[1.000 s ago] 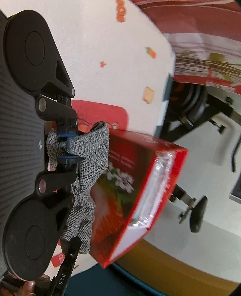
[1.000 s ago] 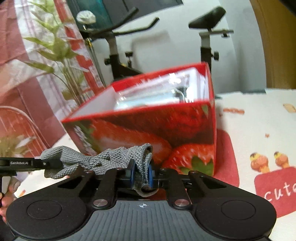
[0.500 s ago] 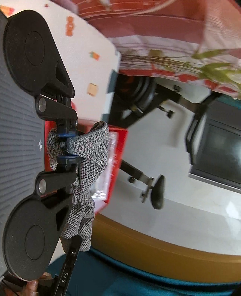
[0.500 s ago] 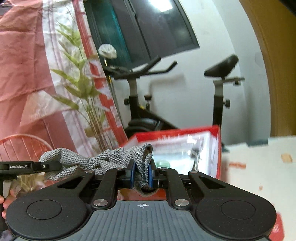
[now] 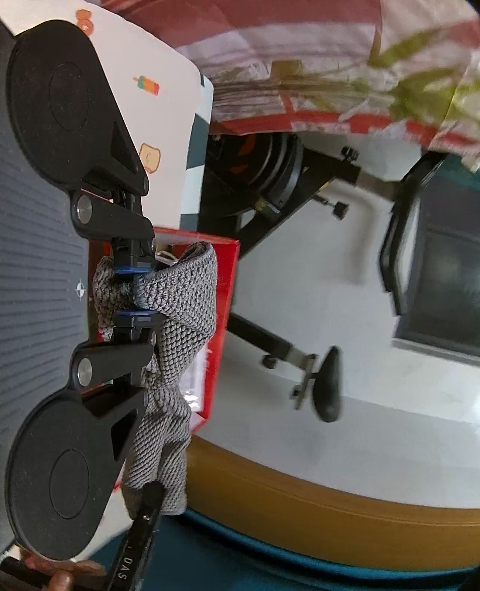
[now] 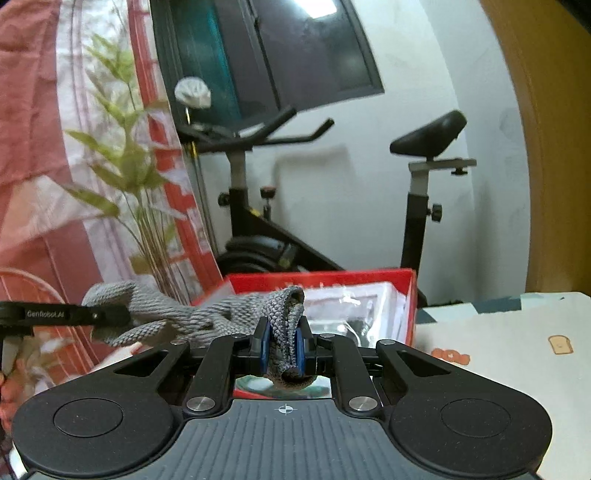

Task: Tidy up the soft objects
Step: 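Lift the grey towel with both grippers over the red box, then lower the towel into the red box and open both grippers, then move both grippers to the black gloves on the table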

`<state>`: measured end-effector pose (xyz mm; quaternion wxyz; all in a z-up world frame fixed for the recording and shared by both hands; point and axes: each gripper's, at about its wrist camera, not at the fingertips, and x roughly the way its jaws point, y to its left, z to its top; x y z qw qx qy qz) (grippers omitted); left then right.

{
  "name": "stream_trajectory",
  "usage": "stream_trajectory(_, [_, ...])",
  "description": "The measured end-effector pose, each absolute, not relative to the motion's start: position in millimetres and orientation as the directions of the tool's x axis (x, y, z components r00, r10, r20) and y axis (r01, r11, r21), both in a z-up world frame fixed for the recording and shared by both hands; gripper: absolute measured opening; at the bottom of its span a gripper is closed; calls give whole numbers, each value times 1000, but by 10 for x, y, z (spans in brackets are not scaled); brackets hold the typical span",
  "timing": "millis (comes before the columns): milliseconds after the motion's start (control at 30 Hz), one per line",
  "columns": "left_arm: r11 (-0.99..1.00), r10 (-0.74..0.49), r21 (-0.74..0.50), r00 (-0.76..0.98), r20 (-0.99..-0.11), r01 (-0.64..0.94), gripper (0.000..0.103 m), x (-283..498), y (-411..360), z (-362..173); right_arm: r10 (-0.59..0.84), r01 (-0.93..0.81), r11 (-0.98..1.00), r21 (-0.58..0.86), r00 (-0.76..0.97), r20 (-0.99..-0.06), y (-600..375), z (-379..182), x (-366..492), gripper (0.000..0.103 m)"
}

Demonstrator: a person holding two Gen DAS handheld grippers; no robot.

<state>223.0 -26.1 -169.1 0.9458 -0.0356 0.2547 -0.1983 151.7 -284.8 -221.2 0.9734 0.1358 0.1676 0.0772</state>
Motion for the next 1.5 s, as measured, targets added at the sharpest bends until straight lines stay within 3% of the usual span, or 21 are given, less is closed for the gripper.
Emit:
stream_trajectory(300, [908,-374,-104,669,-643,407,18,2811,-644,-2057,182,-104,977,187,862,-472,-2748,-2461,2077,13])
stream_trajectory(633, [909,-341,-81,619,-708,408,18,3224,-854,-2296,161,-62,978,199,832,-531,-2743,-2609,2343,14])
stream_trajectory(867, [910,-347,-96,616,-707,403,19,3263,-840,-2384,127,-35,983,181,839,-530,-2752,-2579,2262,31])
stream_trajectory(933, [900,-378,-118,613,-694,420,30,3233,-808,-2340,108,-22,985,169,848,-519,-2755,-2530,2220,33])
stream_trajectory(1000, [889,-399,-118,623,-673,442,54,3172,-782,-2276,85,-9,988,151,858,-507,-2754,-2476,2165,43])
stream_trajectory(1067, [886,-403,-103,639,-655,453,62,3102,-765,-2215,50,14,992,126,870,-490,-2744,-2414,2098,55])
stream_trajectory(1167, [882,-411,-86,668,-621,463,66,2966,-720,-2090,17,37,994,107,886,-463,-2748,-2313,1993,59])
stream_trajectory(1333, [884,-423,-83,712,-561,460,86,2741,-598,-1876,5,45,993,112,912,-411,-2726,-2154,1756,74])
stream_trajectory(1433, [888,-424,-79,741,-521,453,95,2548,-504,-1767,13,38,991,131,930,-368,-2686,-2094,1582,95])
stream_trajectory(1500, [891,-423,-82,751,-506,446,98,2443,-454,-1725,18,32,990,135,937,-349,-2650,-2077,1482,98])
